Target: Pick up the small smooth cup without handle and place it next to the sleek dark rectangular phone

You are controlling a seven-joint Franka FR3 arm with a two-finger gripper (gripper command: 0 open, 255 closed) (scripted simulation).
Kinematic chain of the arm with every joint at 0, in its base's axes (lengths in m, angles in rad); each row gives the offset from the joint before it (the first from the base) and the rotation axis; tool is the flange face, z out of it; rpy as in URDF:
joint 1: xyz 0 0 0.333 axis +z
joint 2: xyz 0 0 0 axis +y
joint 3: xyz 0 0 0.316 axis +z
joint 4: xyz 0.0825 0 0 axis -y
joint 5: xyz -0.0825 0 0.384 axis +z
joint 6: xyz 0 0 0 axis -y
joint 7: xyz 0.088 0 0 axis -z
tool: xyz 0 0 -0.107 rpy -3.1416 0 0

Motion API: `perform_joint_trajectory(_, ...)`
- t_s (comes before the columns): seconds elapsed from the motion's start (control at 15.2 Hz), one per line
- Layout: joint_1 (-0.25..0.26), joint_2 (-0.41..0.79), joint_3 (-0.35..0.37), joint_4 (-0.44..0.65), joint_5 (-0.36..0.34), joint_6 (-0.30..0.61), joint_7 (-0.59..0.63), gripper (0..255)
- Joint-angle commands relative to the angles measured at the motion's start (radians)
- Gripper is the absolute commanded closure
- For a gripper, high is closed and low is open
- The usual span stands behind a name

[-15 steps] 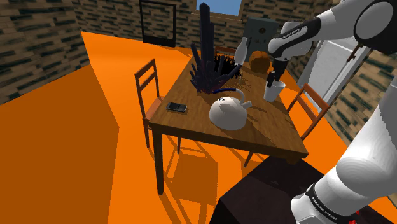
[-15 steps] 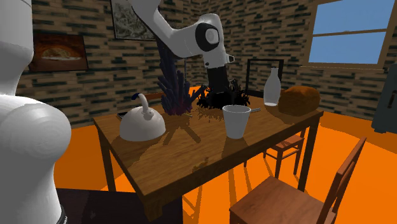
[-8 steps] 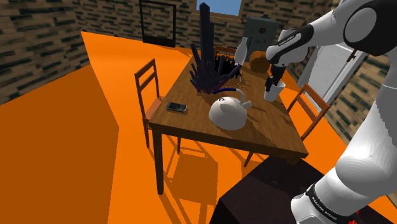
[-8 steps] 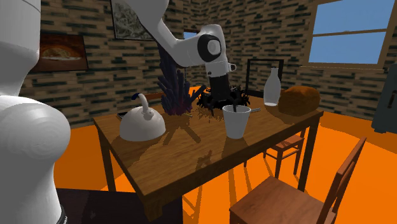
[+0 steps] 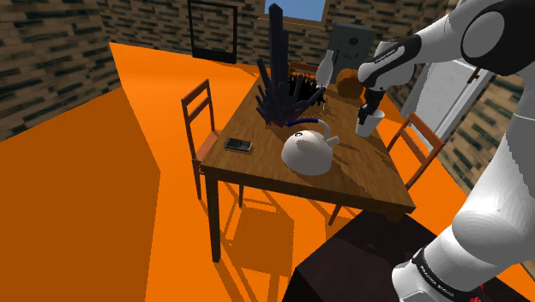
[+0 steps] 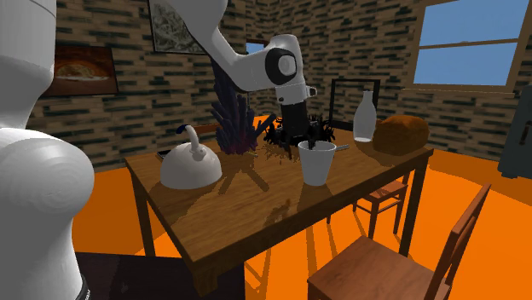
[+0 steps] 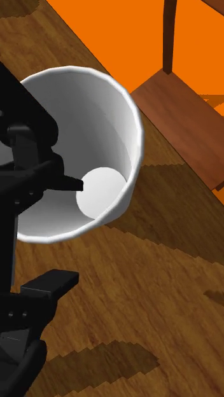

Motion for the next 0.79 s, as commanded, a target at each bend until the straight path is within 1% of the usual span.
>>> perform_joint_trajectory(0.0, 0.000, 0.000, 0.000, 0.000, 0.000, 0.000, 0.000, 255)
perform_joint_trajectory(0.53, 0.000, 0.000, 0.000, 0.000, 0.000, 0.000, 0.000, 255)
perform_joint_trajectory(0.73, 0.003, -0.020, -0.003, 0.016, -0.008, -0.035, 0.002, 255)
